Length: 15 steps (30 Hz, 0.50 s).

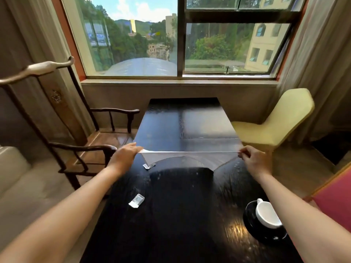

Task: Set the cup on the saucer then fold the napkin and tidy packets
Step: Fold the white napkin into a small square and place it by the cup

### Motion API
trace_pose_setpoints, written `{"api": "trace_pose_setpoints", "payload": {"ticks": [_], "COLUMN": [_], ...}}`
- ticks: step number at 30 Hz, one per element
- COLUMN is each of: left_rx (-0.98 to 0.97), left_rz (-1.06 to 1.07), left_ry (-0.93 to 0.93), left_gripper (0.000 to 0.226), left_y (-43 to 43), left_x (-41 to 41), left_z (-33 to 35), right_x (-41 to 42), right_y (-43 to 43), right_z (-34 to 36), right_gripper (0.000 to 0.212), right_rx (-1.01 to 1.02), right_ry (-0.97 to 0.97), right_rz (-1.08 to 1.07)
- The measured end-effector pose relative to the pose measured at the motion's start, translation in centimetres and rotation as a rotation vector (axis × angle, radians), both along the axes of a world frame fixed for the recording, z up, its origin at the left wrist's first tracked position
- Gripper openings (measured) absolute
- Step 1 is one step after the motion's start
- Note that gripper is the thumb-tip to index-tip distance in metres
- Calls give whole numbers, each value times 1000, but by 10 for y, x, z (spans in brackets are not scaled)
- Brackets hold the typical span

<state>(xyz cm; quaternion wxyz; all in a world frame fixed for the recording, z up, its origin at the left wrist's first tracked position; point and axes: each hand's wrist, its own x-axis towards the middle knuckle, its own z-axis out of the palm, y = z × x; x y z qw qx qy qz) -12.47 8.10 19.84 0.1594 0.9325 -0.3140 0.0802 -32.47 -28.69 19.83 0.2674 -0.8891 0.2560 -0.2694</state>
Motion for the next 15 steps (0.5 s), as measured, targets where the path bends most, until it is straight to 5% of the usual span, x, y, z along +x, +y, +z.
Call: {"api": "trace_pose_setpoints", "payload": {"ticks": [4,11,15], "left_rx": [41,136,14], "left_rz": [119,48,149], "left_ry": [275,323,635], "left_gripper": [37,20,24], "left_y": [22,55,63], "left_x": [-61,-150,-170], "left_z": [-84,-159,-170], "right_x": [-38,-108,-130], "right_y": [8,33,38], "right_z": [-75,-155,-172], "right_gripper": [5,26,20], "right_rx": [91,179,201], "right_ry": [148,451,536], "right_rz": [41,168,208]}}
